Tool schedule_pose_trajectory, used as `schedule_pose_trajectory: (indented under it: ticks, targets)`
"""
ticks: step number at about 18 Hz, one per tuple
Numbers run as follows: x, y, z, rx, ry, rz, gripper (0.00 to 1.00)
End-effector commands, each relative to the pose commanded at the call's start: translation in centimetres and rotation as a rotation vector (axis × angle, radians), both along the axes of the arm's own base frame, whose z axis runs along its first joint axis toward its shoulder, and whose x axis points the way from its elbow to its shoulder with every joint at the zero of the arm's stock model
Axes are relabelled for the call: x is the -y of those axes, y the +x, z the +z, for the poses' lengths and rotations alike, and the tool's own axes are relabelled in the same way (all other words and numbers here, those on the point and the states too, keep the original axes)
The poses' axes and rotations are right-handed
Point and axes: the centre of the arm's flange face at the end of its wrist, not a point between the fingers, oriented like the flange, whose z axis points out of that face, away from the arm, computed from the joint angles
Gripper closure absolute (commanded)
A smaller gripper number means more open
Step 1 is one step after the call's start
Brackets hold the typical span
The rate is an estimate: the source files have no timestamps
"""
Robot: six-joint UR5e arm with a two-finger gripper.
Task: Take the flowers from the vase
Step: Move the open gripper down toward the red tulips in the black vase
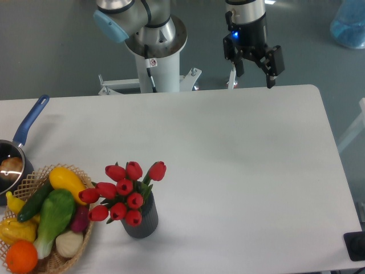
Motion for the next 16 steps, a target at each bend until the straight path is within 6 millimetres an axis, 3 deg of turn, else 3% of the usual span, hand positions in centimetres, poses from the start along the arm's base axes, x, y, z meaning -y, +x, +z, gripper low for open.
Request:
schedule_pose_trajectory:
  ticks: [5, 10, 16]
  targets:
    - [-0.2, 0.0, 0.0, 0.000, 0.004, 0.005, 0.00]
    - [-1.3, 0.4, -2.9, 0.108, 0.112, 0.029, 0.00]
    - [-4.4, 1.2, -5.2, 0.241, 0.288, -0.056, 0.00]
